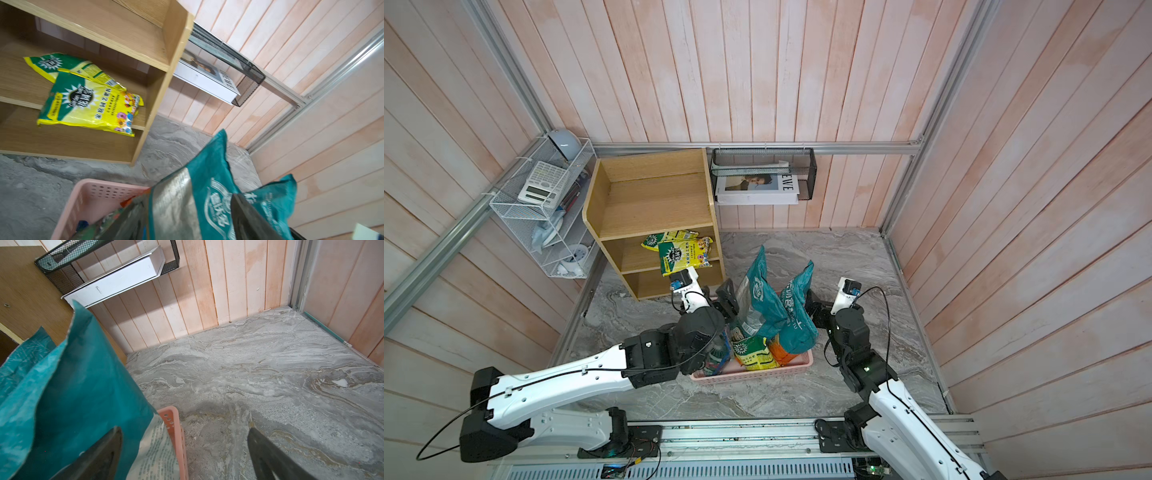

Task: Take down the fertilizer bag from the shelf
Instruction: Pick up the fertilizer bag from the shelf.

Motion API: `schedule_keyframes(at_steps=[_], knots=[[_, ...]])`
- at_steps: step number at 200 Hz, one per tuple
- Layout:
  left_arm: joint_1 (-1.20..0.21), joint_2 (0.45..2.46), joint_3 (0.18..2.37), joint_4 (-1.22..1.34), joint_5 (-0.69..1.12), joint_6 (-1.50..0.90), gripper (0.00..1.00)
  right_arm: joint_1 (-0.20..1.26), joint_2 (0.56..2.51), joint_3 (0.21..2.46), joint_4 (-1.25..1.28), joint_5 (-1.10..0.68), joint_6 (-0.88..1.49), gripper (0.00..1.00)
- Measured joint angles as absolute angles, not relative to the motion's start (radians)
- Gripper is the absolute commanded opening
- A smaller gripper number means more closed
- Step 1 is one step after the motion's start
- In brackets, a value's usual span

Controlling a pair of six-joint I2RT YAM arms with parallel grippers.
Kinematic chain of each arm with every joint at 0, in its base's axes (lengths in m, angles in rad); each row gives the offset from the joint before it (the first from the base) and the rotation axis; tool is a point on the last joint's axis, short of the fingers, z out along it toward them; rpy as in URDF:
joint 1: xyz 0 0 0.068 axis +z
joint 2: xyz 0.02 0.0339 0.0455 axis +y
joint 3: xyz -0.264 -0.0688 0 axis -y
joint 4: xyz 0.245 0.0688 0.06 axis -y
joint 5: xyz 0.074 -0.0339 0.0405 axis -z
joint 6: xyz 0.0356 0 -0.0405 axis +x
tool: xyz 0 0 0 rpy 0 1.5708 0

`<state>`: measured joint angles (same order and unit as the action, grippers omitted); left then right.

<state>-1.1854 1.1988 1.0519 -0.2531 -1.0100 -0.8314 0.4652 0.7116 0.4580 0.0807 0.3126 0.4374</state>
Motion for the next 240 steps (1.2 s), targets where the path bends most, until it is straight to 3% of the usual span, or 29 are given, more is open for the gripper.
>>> schedule_keyframes(at_steps=[22,60,125,240], knots=[[-1.122,1.083,0.914,-0.221,-0.952,-0.818,0.68,0.466,0.723,0.458,0.083,0.313,0.437,0.98],[-0.796,0.936,0.73,-0.121,-0.693,-0.873,0.67,0.467,0.735,0.458,0.086,0.313,0.437,0.98],[-0.448,1.033,0.614,0.07,-0.266,-1.014,0.66,0.469,0.738,0.458,0.089,0.313,0.437,0.98],[-0.256,1.261,0.579,0.389,-0.037,-1.196,0.62,0.469,0.745,0.458,0.098,0.313,0.436,0.98]])
